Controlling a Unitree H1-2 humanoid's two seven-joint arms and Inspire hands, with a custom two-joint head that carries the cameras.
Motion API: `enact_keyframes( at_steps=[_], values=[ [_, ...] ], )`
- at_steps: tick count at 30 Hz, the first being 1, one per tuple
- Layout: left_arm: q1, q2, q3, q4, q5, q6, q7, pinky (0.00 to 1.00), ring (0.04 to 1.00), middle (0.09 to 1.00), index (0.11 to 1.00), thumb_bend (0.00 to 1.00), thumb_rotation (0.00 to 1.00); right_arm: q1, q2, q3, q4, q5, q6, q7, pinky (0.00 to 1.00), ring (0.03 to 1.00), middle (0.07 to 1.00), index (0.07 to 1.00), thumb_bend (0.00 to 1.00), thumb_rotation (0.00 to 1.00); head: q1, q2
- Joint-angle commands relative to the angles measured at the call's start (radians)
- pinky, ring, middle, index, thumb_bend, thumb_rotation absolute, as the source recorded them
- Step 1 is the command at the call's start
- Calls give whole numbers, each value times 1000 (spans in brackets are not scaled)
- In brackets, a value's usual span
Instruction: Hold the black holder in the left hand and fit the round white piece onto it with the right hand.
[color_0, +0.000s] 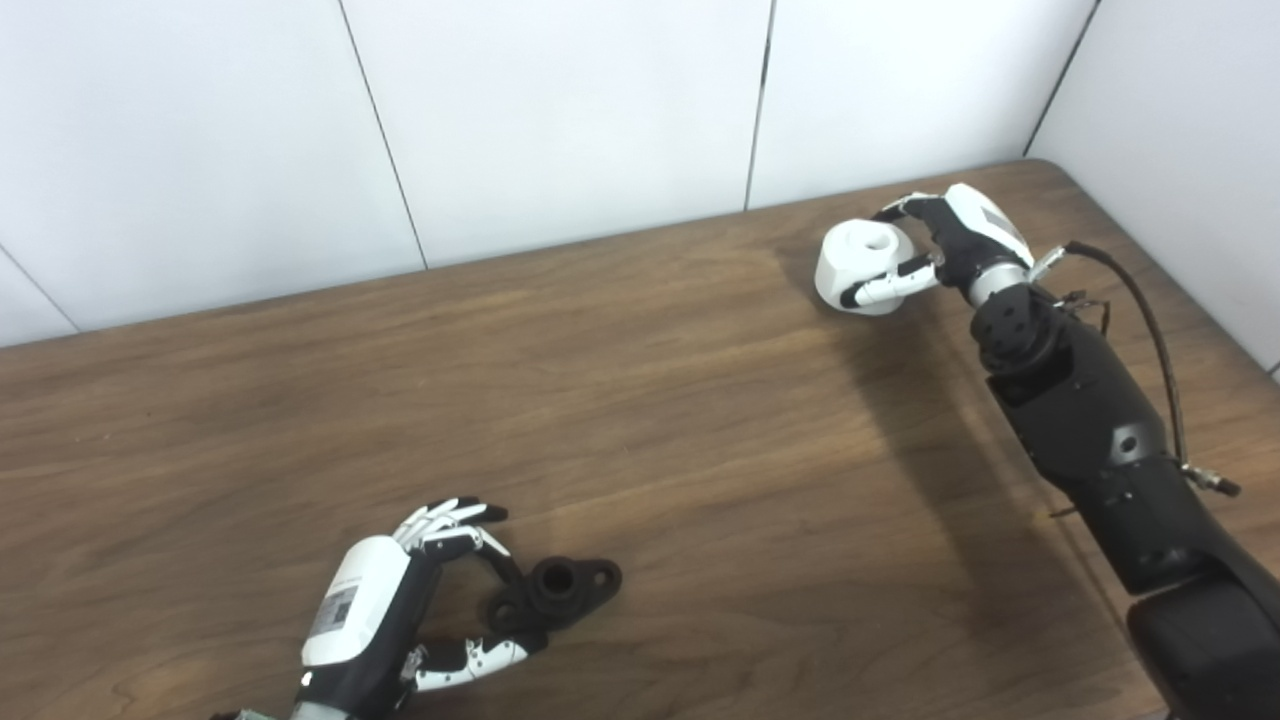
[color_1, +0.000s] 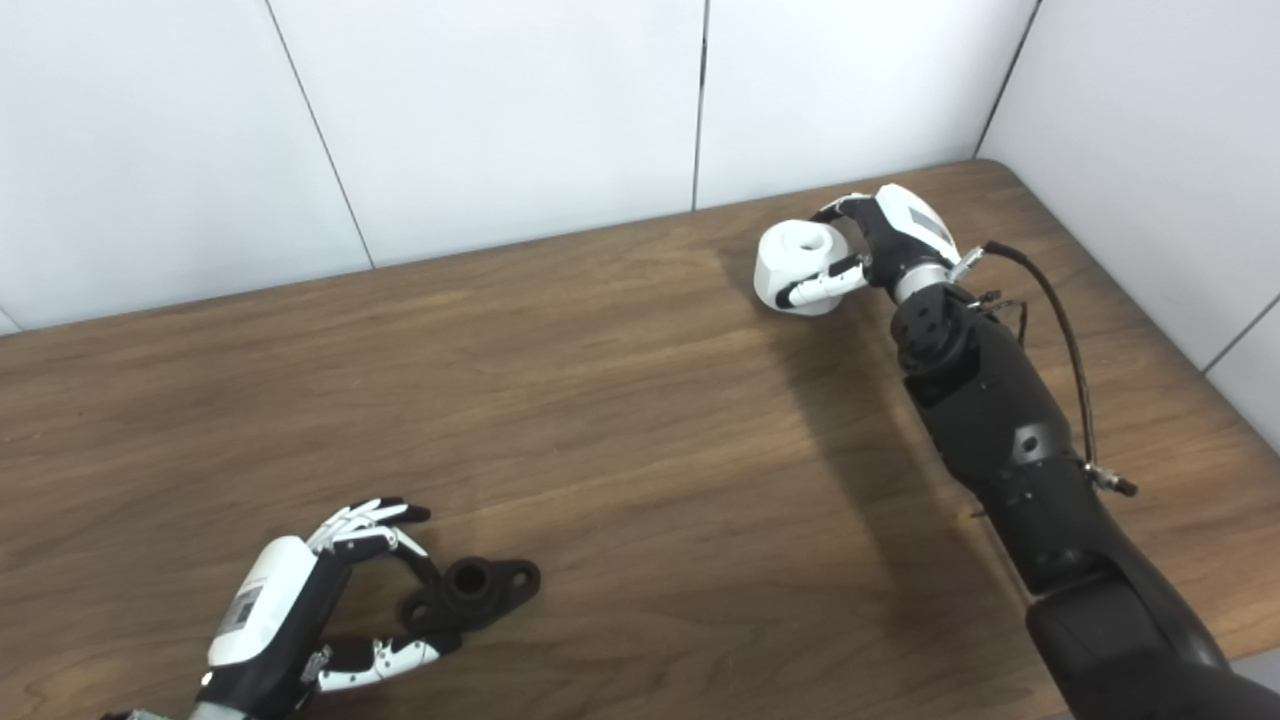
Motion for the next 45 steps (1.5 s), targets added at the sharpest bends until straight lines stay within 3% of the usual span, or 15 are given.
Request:
enact_keyframes(
  at_steps=[1,11,13,16,24,36,45],
  values=[
    [36,8,-11,21,12,46,-40,899,886,809,487,516,41,-44,-41,-13,-39,1,-28,-11,860,977,900,667,837,244,1,1],
    [38,4,-12,17,16,52,-42,900,887,812,487,516,41,-34,-39,-36,-37,34,-72,-32,893,978,883,589,811,183,6,6],
    [38,4,-12,18,16,51,-42,900,887,811,487,516,41,-31,-38,-40,-35,37,-91,-43,902,976,878,511,585,152,7,6],
    [38,2,-12,20,14,50,-42,902,888,812,487,516,41,-28,-39,-42,-29,36,-119,-55,908,959,862,489,532,143,6,6],
    [37,0,-14,14,22,55,-46,902,888,813,487,516,41,-22,-47,-35,-21,20,-172,-83,890,893,798,483,525,133,12,6],
    [34,-14,-15,21,36,53,-39,899,884,810,487,516,41,-13,-52,-35,-25,10,-175,-74,863,870,786,483,525,133,33,5],
    [32,-32,-27,19,58,56,-39,903,884,812,487,517,42,17,-87,-22,-247,26,-85,86,864,881,803,482,526,137,114,26]
  ],
)
